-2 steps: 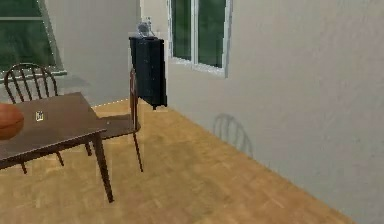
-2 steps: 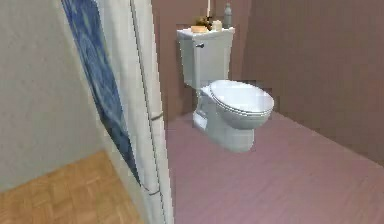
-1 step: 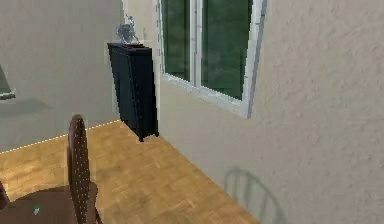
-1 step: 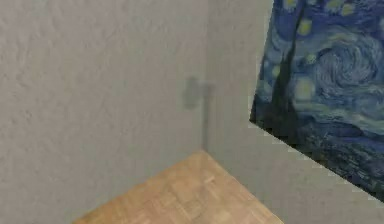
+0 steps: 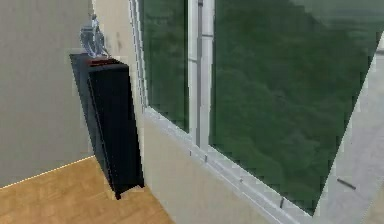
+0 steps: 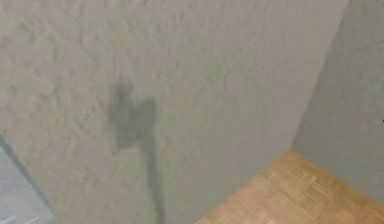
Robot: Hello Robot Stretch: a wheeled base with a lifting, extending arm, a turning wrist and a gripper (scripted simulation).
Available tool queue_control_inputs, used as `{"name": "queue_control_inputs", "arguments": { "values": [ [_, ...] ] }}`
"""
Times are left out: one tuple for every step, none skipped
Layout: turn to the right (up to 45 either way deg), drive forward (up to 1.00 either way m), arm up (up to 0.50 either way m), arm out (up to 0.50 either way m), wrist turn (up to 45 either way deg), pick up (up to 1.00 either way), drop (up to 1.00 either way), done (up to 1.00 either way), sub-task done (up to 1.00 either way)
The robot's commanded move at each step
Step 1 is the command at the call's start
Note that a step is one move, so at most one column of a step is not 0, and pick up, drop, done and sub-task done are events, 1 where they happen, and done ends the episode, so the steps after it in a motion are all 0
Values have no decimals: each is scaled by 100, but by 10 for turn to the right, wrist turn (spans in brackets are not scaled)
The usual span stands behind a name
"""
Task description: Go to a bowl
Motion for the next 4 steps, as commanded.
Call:
{"name": "queue_control_inputs", "arguments": {
  "values": [
    [-300,0,0,0,0,0,0,0,0],
    [0,60,0,0,0,0,0,0,0],
    [-450,0,0,0,0,0,0,0,0],
    [-90,0,0,0,0,0,0,0,0]
  ]
}}
